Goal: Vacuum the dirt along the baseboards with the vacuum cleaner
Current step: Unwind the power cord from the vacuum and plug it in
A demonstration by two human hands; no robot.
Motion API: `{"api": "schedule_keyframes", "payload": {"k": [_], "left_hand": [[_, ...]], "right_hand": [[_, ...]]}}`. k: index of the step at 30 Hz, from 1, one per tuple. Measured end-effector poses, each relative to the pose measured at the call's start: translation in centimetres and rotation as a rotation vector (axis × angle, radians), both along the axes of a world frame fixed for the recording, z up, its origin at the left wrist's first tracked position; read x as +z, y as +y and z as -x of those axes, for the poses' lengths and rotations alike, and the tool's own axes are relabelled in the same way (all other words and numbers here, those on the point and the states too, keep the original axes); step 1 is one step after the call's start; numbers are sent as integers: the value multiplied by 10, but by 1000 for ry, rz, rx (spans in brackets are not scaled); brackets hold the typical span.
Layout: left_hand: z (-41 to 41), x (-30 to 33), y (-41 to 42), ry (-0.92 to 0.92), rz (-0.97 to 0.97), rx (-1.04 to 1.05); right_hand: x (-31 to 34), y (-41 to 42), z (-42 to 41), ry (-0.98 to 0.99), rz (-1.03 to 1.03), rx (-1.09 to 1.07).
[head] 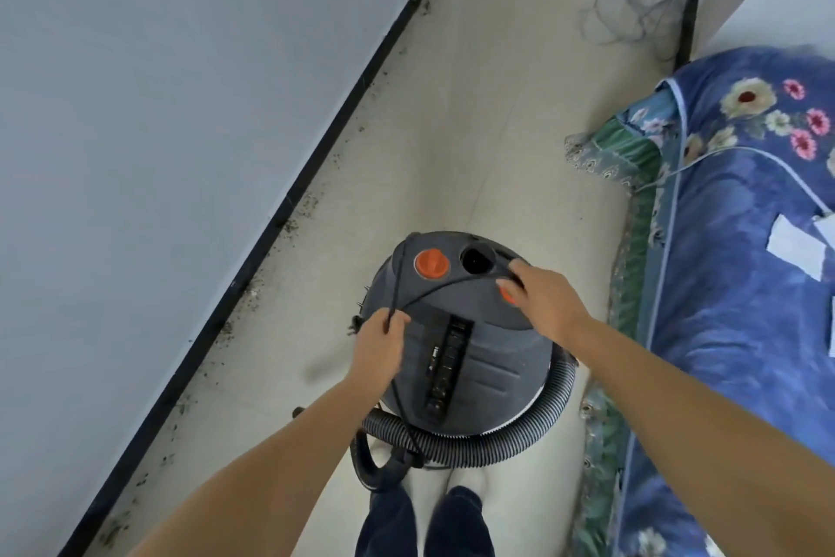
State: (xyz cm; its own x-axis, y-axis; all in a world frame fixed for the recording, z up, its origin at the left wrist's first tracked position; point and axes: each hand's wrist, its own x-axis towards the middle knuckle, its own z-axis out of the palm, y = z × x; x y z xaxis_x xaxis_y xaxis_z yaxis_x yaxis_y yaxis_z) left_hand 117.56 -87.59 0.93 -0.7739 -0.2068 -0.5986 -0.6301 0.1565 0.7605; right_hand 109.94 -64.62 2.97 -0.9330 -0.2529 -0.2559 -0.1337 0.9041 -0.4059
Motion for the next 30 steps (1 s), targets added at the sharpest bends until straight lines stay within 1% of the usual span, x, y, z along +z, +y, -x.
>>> {"api": "schedule_keyframes", "payload": {"k": [3, 5, 7, 9, 12, 15, 19, 22, 23, 26, 30], "left_hand": [[14, 19, -15, 72, 37, 102], [23, 38, -20, 143, 76, 106], [30, 58, -21, 219, 88, 115], [37, 81, -20, 285, 51, 135], [46, 123, -21, 362, -3, 149], [52, 166, -18, 434, -59, 93], [49, 214, -1, 533, -89, -60], [47, 252, 11, 654, -153, -161], [48, 263, 13, 667, -189, -175], [48, 288, 18, 624, -304, -186], [24, 304, 22, 535, -380, -192]], "right_hand": [[27, 20, 20, 130, 32, -178], [49, 33, 34, 204, 81, -229], [76, 44, 45, 275, 86, -233], [105, 51, 53, 366, 64, -232], [152, 54, 57, 485, 65, -299], [192, 53, 56, 574, 198, -393], [232, 45, 45, 601, 314, -456], [264, 42, 31, 659, 418, -496], [273, 42, 27, 683, 447, -507], [297, 43, 13, 677, 486, -553], [313, 29, -14, 531, 649, -513]]}}
